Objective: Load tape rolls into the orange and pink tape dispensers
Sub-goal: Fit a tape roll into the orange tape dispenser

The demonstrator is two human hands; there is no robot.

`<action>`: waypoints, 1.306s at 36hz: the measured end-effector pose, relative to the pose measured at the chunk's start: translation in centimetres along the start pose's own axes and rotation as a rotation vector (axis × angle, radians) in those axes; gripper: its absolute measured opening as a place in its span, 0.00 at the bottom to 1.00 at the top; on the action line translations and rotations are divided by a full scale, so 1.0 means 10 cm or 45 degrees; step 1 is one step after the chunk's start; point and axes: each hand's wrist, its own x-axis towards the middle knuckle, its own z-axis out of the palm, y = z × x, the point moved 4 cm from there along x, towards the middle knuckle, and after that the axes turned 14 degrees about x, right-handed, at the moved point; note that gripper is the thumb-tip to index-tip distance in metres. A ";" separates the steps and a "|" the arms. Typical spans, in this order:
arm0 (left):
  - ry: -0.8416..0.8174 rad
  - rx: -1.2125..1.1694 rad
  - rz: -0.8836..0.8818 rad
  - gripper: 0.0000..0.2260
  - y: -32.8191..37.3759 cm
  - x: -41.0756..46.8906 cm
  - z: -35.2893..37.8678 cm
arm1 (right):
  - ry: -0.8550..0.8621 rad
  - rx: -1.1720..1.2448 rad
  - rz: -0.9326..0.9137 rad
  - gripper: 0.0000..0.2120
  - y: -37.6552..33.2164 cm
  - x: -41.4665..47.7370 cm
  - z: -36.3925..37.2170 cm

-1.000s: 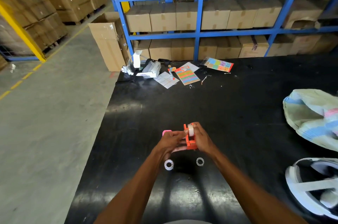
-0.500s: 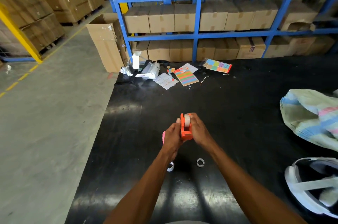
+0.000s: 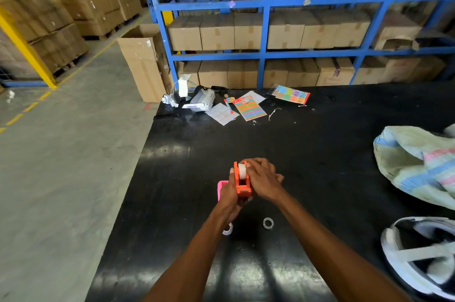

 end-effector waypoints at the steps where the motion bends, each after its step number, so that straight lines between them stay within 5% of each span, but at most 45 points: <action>1: 0.006 0.009 0.006 0.20 -0.01 0.01 -0.02 | -0.026 -0.012 0.004 0.17 0.01 0.00 -0.01; 10: 0.074 0.111 0.031 0.25 -0.02 0.06 -0.11 | -0.080 0.117 -0.350 0.14 -0.18 -0.08 -0.11; 15: 0.005 0.221 0.035 0.31 -0.04 0.10 -0.18 | -0.211 -0.217 -0.361 0.18 -0.35 -0.05 -0.18; 22: -0.056 0.232 0.068 0.31 -0.04 0.03 -0.24 | -0.345 -0.195 -0.346 0.09 -0.43 0.04 -0.24; 28: -0.068 0.242 0.042 0.33 -0.06 0.04 -0.27 | -0.252 -0.192 -0.392 0.03 -0.51 0.04 -0.30; 47: 0.060 -0.008 -0.062 0.27 -0.08 0.06 -0.40 | -0.042 -0.492 -0.913 0.10 -0.63 -0.39 -0.05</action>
